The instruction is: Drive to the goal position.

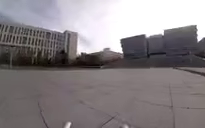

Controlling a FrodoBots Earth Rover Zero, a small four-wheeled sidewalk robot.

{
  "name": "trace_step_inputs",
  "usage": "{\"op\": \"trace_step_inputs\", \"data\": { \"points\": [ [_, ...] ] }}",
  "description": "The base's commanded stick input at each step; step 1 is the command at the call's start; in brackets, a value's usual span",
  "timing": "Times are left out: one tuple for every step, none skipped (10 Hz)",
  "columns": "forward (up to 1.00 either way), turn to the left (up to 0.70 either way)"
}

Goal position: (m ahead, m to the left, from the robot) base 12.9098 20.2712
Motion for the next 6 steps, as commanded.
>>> {"op": "trace_step_inputs", "data": {
  "points": [
    [1.0,0.39],
    [1.0,0.39],
    [1.0,0.39],
    [1.0,0.39],
    [1.0,0.39],
    [1.0,0.39]
  ]
}}
